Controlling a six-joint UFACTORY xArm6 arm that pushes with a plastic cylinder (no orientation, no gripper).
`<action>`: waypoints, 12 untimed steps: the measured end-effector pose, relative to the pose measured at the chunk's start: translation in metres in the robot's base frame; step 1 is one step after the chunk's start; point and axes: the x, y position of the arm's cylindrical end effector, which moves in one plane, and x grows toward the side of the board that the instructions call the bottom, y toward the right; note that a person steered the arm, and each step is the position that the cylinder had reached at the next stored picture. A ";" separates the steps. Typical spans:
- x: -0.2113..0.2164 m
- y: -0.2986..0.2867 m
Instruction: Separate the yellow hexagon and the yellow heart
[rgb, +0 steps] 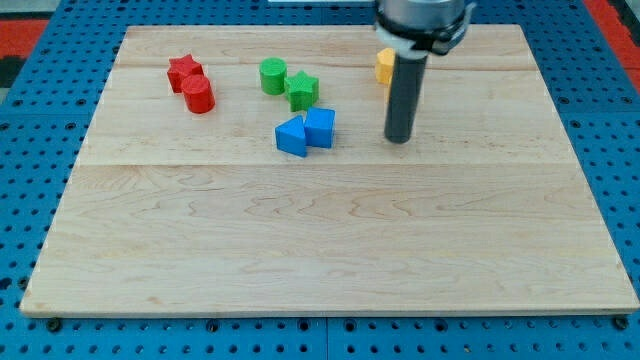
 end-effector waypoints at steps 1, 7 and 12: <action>-0.031 0.004; -0.074 -0.006; -0.066 0.028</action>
